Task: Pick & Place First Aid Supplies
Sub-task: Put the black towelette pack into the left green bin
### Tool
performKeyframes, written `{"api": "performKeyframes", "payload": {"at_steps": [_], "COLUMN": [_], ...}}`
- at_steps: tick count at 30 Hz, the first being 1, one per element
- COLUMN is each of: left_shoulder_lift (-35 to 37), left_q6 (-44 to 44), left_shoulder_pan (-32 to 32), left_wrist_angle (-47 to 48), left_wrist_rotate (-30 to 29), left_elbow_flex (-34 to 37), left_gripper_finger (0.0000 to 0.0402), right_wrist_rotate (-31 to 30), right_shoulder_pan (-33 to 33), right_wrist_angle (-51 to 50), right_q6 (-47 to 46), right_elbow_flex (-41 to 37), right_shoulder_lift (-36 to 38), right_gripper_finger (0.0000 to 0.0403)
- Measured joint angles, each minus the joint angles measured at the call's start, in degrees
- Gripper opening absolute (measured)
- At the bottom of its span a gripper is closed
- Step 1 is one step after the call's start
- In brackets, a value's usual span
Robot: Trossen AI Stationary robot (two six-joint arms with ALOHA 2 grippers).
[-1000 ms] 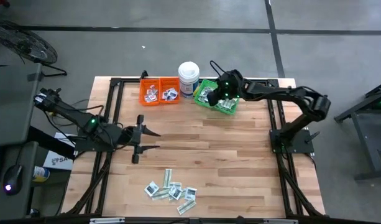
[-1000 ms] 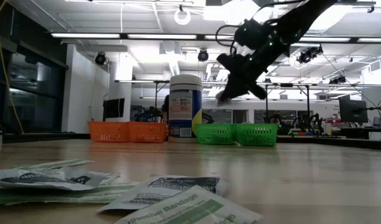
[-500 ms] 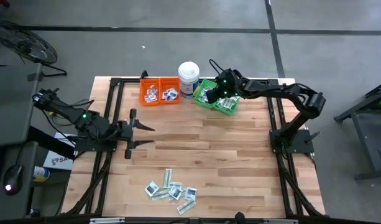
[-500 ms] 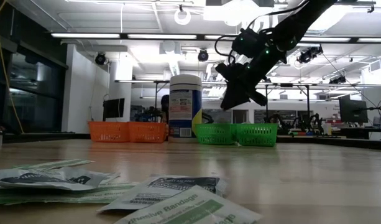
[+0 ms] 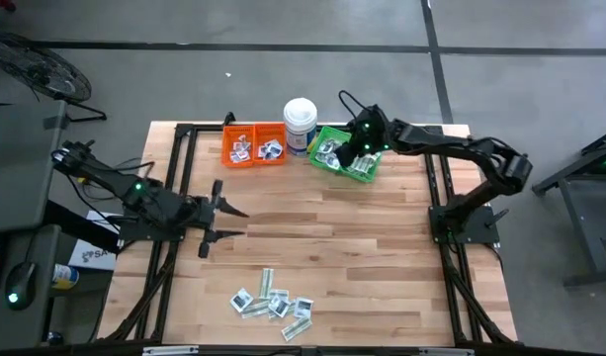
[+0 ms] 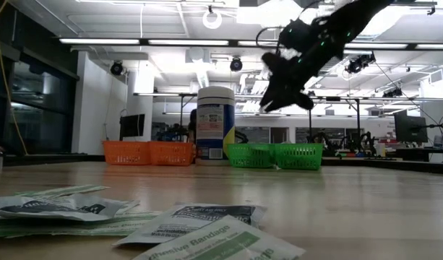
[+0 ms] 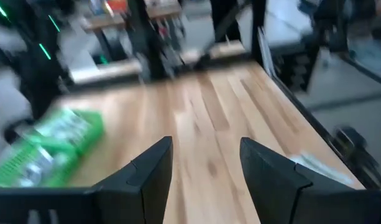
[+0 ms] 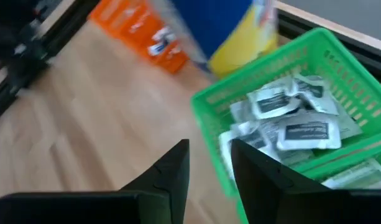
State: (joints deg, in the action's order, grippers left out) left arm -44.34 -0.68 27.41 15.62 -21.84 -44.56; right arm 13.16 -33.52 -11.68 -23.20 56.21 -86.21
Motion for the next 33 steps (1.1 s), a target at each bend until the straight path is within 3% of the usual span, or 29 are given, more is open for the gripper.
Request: {"api": "performKeyframes", "payload": {"at_steps": [9, 14, 25, 33], "left_shoulder_lift": [-11.94, -18.95, -29.81, -35.87], "left_q6": [11.87, 17.90, 31.69, 47.25], "left_shoulder_pan": [0.18, 4.44, 17.02, 19.14], "left_wrist_angle": [9.79, 11.05, 10.82, 2.64], "left_wrist_rotate": [14.63, 20.15, 20.68, 20.28], "left_elbow_flex": [0.00, 0.00, 0.00, -0.04], "left_gripper_finger": [0.0183, 0.0183, 0.0183, 0.0183], "right_wrist_rotate": [0.27, -0.06, -5.77, -11.31], "right_shoulder_pan": [5.45, 9.74, 20.88, 27.21], "right_wrist_angle": [-13.01, -17.82, -21.63, -22.28], "right_q6": [6.76, 6.70, 5.13, 4.02], "right_elbow_flex": [0.00, 0.00, 0.00, 0.00], "right_shoulder_lift": [13.78, 20.37, 26.91, 26.62], "right_gripper_finger": [0.0113, 0.0113, 0.0113, 0.0113]}}
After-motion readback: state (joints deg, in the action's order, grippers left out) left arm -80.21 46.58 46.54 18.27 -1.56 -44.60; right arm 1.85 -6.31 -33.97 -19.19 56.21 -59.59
